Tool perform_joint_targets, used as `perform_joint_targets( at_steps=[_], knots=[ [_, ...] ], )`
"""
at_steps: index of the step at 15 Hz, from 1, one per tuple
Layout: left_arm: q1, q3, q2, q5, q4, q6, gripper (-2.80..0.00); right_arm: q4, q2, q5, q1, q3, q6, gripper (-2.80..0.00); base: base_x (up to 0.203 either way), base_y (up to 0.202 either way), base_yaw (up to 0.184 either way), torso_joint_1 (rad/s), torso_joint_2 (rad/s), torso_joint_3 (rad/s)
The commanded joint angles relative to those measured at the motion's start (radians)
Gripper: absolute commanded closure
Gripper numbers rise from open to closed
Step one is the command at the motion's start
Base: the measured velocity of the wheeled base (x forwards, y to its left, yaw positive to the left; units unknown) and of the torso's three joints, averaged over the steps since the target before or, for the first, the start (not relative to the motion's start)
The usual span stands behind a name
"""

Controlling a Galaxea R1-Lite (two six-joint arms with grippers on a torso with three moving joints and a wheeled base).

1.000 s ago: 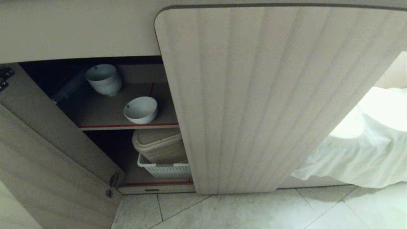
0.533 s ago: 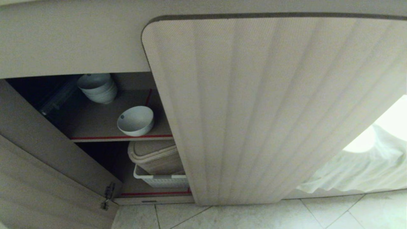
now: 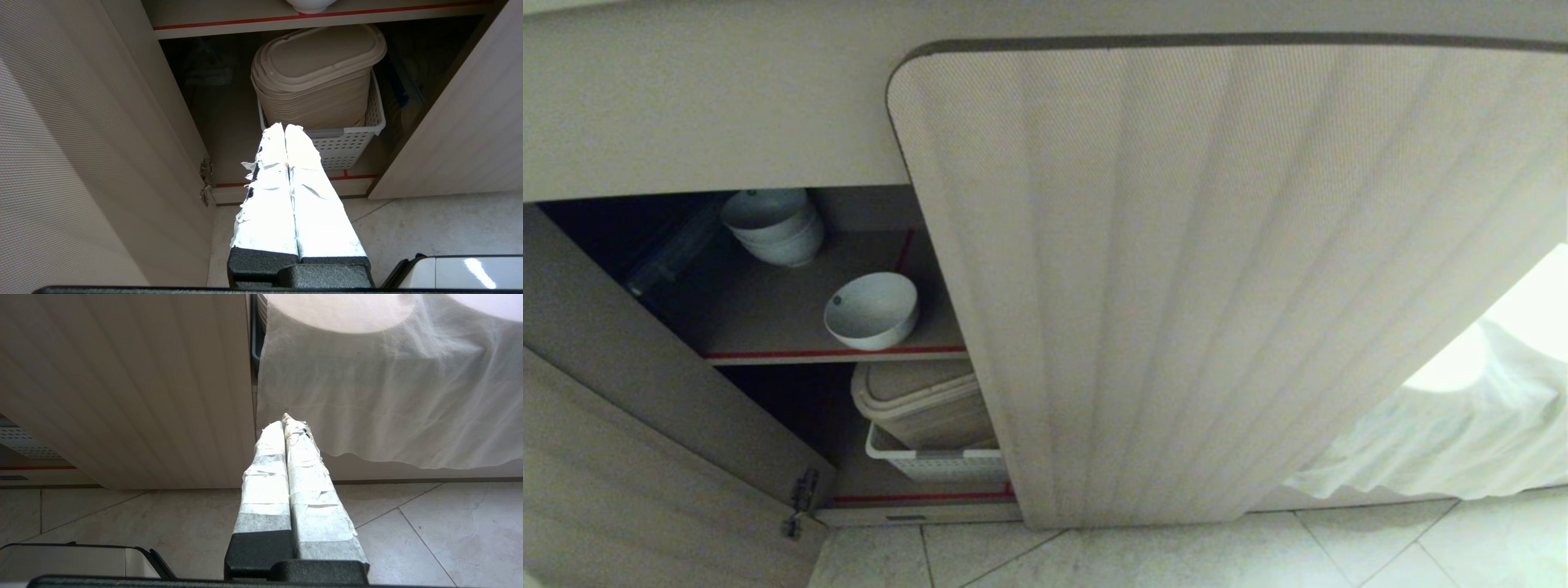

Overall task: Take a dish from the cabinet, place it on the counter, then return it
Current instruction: Take the bowl from the cabinet

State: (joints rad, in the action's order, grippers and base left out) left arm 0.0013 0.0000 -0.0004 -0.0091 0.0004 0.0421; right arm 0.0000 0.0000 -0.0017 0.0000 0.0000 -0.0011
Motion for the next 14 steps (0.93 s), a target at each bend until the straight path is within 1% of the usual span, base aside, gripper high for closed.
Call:
perform_joint_targets(
  at_steps=[1, 4, 6, 8, 10, 12, 14],
  knots=[
    [0.0, 0.0, 0.0, 0.001, 0.0, -0.001, 0.0, 0.0, 0.0, 0.0, 0.001, 0.0, 0.0, 0.0, 0.0, 0.0, 0.0, 0.0, 0.0, 0.0],
    [0.0, 0.0, 0.0, -0.001, 0.0, 0.005, 0.0, 0.0, 0.0, 0.0, 0.0, 0.0, 0.0, 0.0, 0.0, 0.0, 0.0, 0.0, 0.0, 0.0],
    [0.0, -0.001, 0.0, -0.007, -0.006, 0.049, 0.0, 0.0, 0.0, 0.0, 0.0, 0.0, 0.0, 0.0, 0.0, 0.0, 0.0, 0.0, 0.0, 0.0],
    [0.0, -0.003, 0.0, -0.034, -0.017, 0.109, 0.0, 0.0, 0.0, 0.0, 0.0, 0.0, 0.0, 0.0, 0.0, 0.0, 0.0, 0.0, 0.0, 0.0],
    [0.0, -0.036, 0.0, -0.041, -0.011, 0.117, 0.0, 0.0, 0.0, 0.0, 0.0, 0.0, 0.0, 0.0, 0.0, 0.0, 0.0, 0.0, 0.0, 0.0],
    [0.0, -0.103, 0.01, -0.093, 0.034, 0.117, 0.0, 0.0, 0.0, 0.0, 0.002, 0.0, 0.0, 0.0, 0.0, 0.0, 0.0, 0.0, 0.0, 0.0],
    [0.0, -0.155, 0.071, -0.125, 0.063, 0.119, 0.0, 0.0, 0.0, 0.0, 0.0, 0.0, 0.0, 0.0, 0.0, 0.0, 0.0, 0.0, 0.0, 0.0]
  ],
)
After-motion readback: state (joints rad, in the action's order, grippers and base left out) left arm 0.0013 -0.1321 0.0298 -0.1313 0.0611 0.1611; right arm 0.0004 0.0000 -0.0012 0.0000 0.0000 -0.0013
